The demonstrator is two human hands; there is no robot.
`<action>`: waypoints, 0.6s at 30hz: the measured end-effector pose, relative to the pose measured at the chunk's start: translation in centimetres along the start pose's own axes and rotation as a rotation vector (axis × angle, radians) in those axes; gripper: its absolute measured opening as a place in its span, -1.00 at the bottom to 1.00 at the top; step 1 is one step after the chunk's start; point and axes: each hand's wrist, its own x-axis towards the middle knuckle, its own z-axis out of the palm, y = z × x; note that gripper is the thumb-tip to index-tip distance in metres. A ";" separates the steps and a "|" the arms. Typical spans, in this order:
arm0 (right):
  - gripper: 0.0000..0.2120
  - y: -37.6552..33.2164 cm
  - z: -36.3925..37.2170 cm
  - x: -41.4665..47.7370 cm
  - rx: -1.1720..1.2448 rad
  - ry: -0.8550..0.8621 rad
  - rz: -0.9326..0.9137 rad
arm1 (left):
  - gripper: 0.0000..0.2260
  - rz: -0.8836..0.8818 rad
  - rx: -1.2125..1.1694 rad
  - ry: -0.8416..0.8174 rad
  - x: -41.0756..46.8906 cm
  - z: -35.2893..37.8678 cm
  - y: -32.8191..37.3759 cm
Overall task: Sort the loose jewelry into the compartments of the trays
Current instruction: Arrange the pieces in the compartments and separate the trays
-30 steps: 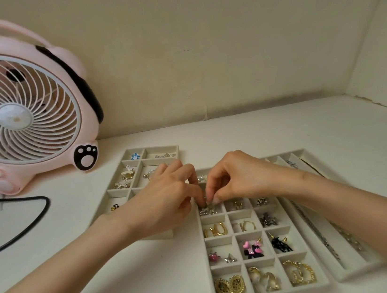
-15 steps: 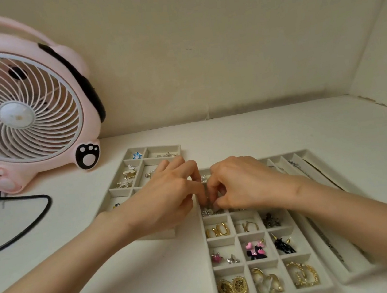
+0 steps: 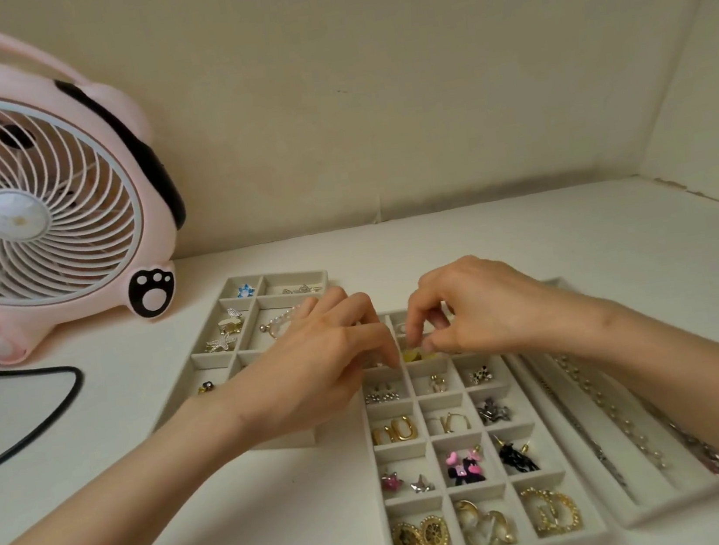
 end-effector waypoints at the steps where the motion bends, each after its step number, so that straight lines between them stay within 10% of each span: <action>1: -0.90 0.4 -0.1 -0.3 0.017 -0.010 0.009 | -0.64 0.003 -0.011 -0.008 0.1 0.0 0.1; 18: -0.73 1.9 0.8 -2.4 0.040 -0.086 0.005 | -0.56 0.111 0.078 -0.140 1.9 0.9 1.3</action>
